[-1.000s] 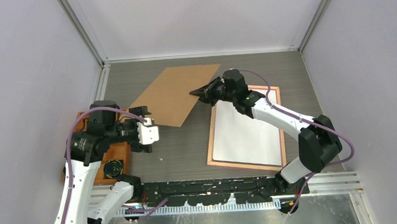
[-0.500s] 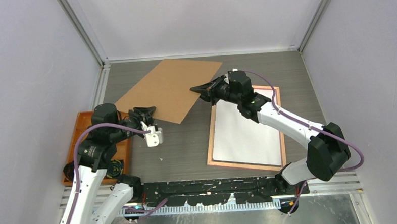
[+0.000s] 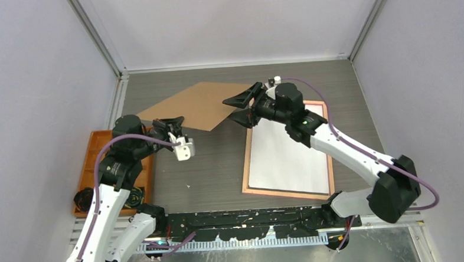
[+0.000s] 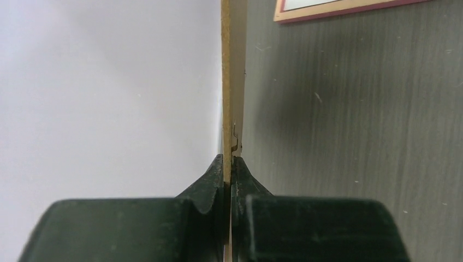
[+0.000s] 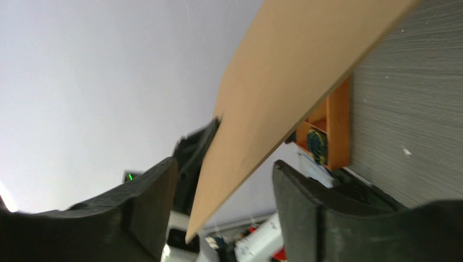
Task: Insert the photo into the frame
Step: Turn over the photo frame item, then move the photo frame to the center of the board, then place the photo frame item in the photo frame.
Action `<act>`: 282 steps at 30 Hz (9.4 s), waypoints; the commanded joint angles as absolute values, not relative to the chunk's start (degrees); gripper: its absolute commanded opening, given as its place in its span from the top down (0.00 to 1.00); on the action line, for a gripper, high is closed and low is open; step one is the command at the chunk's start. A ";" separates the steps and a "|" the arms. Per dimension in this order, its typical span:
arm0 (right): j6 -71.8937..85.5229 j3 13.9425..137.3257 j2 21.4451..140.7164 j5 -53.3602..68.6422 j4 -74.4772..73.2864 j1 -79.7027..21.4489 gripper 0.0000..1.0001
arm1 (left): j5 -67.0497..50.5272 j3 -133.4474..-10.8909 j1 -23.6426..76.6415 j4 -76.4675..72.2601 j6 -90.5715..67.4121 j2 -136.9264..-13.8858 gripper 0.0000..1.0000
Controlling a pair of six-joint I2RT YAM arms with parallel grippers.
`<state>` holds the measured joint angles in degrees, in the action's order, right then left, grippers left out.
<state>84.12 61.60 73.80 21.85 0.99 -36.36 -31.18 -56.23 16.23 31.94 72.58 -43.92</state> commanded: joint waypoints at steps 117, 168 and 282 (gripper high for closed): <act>34.61 74.26 44.57 0.84 -45.51 -7.42 0.99 | -26.71 -92.21 27.34 46.36 8.32 -102.72 0.22; 39.37 75.33 46.91 10.16 -45.20 -7.31 0.99 | -12.53 -88.78 27.94 30.51 -2.82 -116.67 0.94; 44.41 58.73 102.71 62.26 -0.47 -12.26 0.99 | -21.04 -65.83 7.42 30.65 -4.44 -105.00 0.92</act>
<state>39.48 58.06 101.80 60.27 -5.34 -10.81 -19.99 -65.84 6.52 31.05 -5.45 -104.99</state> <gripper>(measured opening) 0.039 0.085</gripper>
